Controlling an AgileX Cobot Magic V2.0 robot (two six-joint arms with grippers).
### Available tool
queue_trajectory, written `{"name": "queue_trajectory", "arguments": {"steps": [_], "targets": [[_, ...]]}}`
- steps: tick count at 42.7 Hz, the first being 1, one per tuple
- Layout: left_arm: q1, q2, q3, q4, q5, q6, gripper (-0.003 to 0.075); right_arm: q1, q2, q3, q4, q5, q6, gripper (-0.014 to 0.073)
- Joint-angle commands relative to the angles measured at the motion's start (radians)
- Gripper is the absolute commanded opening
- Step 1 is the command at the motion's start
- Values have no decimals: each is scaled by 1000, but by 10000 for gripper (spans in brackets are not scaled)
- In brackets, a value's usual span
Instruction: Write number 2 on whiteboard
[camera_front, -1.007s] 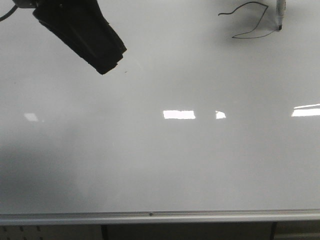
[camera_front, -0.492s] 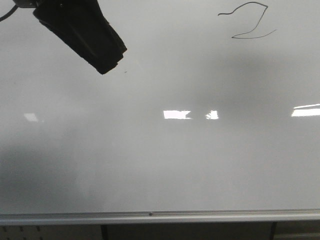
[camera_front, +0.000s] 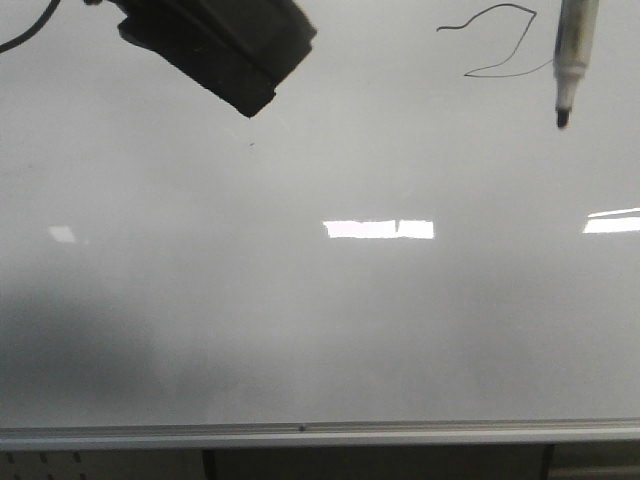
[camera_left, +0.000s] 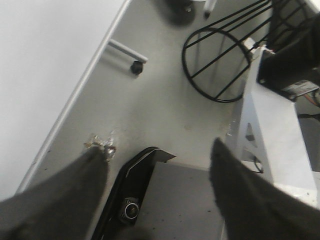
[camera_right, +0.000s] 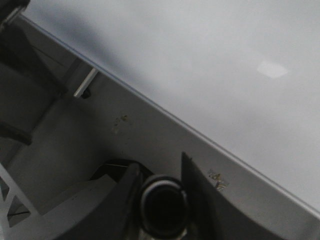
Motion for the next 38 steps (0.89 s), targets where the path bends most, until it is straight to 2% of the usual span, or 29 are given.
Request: {"name": "queue_trajectory", "arguments": {"steps": [1,4,11,16,21,24,28,35,38], "targets": [[-9,-43,-31,-160,82,73,699,-2,-60,80,132,-82,-70,-64],[-21,-47,-31,-209,82,102,695,-2,-64,126,239,-79,-135,-64],[-87,-50,-31,-215,82,118,631,-2,-64,171,506,-59,-291,-64],[-135,-50,-31,-215,82,118,577,-2,-64,171,590,-36,-329,-64],[-147,-50,-31,-215,82,118,505,-2,-64,171,603,-23,-331,-64],[-147,-50,-31,-215,82,118,432,-2,-64,171,603,-23,-331,-64],[-147,-50,-31,-215,82,118,298,-2,-64,171,605,-22,-331,-64],[-147,-50,-31,-213,82,118,-13,-2,-64,171,631,-23,-349,-64],[-147,-50,-31,-208,82,118,-20,-2,-64,171,647,-29,-363,-64]]}}
